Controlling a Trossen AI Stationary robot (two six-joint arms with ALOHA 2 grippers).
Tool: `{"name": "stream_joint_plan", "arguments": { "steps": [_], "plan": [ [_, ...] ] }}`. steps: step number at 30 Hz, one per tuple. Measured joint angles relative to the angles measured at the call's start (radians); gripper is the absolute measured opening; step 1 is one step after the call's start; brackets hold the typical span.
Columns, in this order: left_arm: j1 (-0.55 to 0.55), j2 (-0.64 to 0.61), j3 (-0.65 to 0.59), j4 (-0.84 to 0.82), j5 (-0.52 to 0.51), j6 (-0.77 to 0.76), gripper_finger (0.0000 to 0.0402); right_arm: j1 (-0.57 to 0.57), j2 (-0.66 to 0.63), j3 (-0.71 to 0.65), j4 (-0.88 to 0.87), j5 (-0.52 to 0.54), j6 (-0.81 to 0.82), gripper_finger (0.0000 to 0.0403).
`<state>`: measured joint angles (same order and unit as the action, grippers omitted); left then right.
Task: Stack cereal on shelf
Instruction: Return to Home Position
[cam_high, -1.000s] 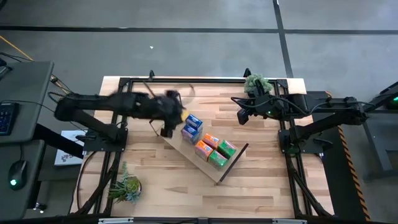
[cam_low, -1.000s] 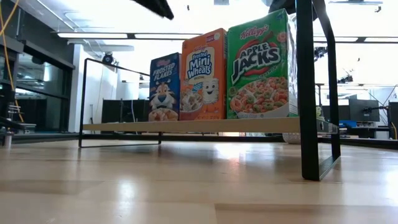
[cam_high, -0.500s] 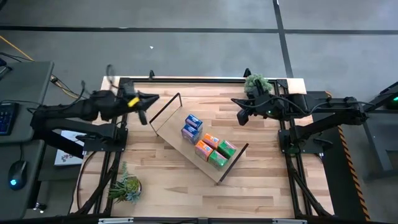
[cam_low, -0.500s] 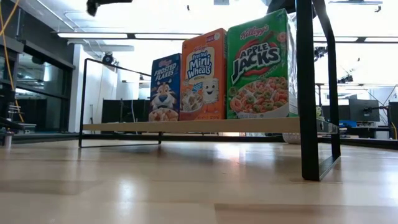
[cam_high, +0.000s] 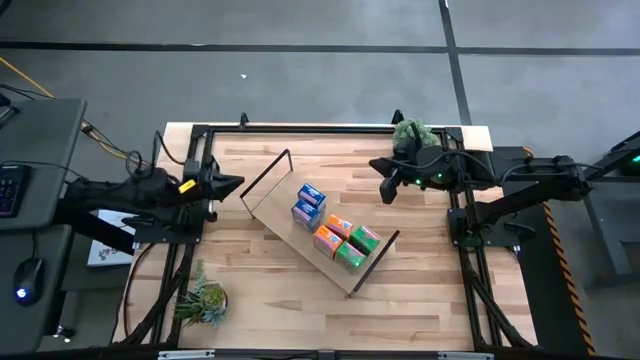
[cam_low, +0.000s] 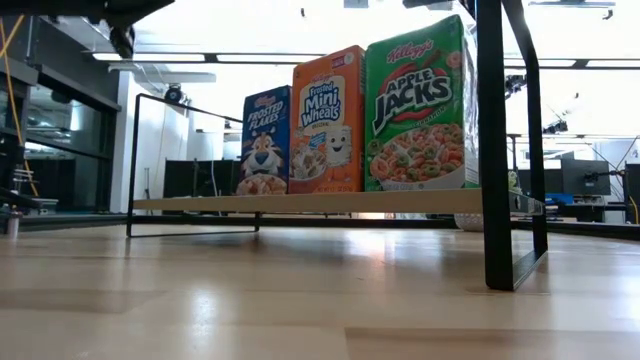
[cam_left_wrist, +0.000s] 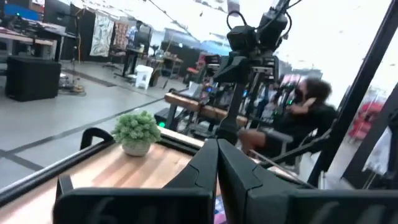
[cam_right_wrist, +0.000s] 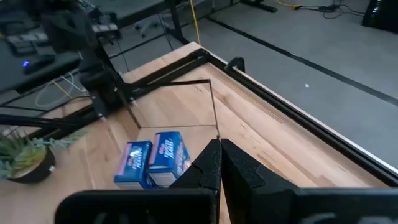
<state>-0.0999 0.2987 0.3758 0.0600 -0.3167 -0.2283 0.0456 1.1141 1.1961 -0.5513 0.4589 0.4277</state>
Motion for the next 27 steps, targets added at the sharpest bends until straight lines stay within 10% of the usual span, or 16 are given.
{"name": "stream_joint_plan", "arguments": {
  "steps": [12,27],
  "plan": [
    [0.000,-0.298,-0.210,0.071,0.013,-0.043,0.0000,0.000,0.000,0.000,0.018,-0.145,0.024,0.0000],
    [0.002,-0.294,-0.363,0.194,0.038,-0.145,0.0000,0.001,-0.012,0.000,-0.033,-0.270,0.015,0.0000]
  ]
}}
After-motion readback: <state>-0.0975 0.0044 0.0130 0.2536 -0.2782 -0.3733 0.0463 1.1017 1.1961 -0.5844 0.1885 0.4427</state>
